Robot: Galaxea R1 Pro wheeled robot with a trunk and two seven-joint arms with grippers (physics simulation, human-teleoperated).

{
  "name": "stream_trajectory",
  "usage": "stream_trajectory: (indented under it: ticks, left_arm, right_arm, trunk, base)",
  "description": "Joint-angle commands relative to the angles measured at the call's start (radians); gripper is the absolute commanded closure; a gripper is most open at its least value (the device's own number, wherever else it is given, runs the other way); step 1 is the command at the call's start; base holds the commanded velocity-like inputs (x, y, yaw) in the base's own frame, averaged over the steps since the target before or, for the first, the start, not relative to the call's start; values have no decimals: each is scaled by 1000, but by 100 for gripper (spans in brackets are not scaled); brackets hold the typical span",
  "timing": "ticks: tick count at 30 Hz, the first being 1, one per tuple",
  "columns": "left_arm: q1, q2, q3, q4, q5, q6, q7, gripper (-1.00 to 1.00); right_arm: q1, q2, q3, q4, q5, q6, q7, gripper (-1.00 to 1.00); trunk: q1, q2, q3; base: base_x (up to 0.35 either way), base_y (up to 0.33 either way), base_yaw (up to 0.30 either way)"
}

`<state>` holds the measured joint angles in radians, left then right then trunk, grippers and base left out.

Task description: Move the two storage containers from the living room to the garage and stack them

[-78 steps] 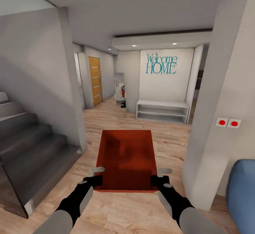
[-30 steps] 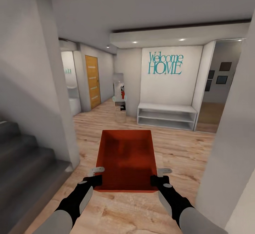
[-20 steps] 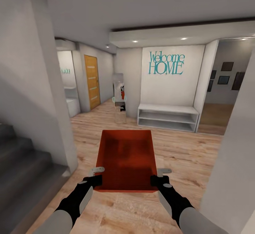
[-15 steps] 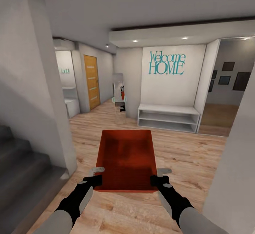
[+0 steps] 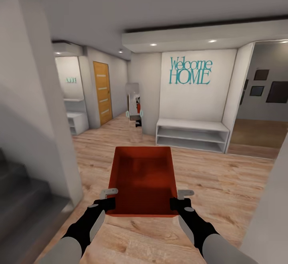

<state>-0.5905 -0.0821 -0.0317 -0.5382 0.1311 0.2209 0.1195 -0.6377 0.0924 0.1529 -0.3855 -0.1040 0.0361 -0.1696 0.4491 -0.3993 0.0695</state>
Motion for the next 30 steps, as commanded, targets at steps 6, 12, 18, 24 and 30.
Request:
stream_trajectory:
  ticks: [6,12,18,24,30]
  left_arm:
    - [0,18,7,-3,2,6,12,100]
    - [0,18,7,-3,2,6,12,100]
    - [0,18,7,-3,2,6,12,100]
    - [0,18,7,-3,2,6,12,100]
    - [0,18,7,-3,2,6,12,100]
  right_arm:
    - [0,-8,-7,-3,-6,4,-9,100]
    - [0,-7,-7,-3,-6,4,-10,100]
    - [0,-7,-7,-3,-6,4,-9,100]
    - [-1,-7,-7,-3,-5,4,-10,100]
    - [0,-4,-6,-3,-6,9,-9,100]
  trunk:
    - [1,-1,0]
    - [1,-1,0]
    - [1,-1,0]
    - [1,-1,0]
    - [1,-1,0]
  base:
    - [322,0,0]
    - [322,0,0]
    - [322,0,0]
    - [322,0,0]
    - [322,0,0]
